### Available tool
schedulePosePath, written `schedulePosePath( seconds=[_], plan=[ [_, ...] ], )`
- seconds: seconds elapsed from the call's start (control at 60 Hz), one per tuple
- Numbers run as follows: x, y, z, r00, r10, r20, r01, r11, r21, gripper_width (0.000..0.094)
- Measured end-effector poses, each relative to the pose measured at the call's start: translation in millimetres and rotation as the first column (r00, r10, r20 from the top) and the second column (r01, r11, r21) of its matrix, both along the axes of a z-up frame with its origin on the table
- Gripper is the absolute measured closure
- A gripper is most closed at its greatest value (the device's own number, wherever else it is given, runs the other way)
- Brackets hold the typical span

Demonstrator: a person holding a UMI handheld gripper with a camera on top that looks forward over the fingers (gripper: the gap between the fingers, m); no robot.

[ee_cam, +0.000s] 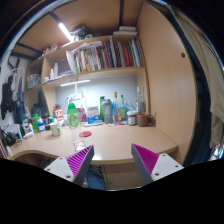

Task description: Pour water

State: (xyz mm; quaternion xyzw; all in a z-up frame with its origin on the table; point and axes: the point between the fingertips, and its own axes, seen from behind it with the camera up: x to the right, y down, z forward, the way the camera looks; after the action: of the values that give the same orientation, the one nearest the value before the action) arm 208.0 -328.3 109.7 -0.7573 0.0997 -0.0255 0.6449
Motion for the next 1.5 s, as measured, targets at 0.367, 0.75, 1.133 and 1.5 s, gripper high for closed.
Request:
schedulePosePath(
  seconds=[0.367,0.75,1.133,1.5],
  plan=[
    [35,0,18,0.995,-0.088,0.048,0.088,0.996,0.016,0.0099],
    [-43,49,1,0.996,0.042,0.081,-0.043,0.999,0.010,0.0097],
    [-131,187,-12,0.984,0.060,0.170,-0.067,0.997,0.041,0.0097],
    [-127,254,-21,0.991,-0.037,0.130,0.029,0.998,0.061,0.0472]
  ],
)
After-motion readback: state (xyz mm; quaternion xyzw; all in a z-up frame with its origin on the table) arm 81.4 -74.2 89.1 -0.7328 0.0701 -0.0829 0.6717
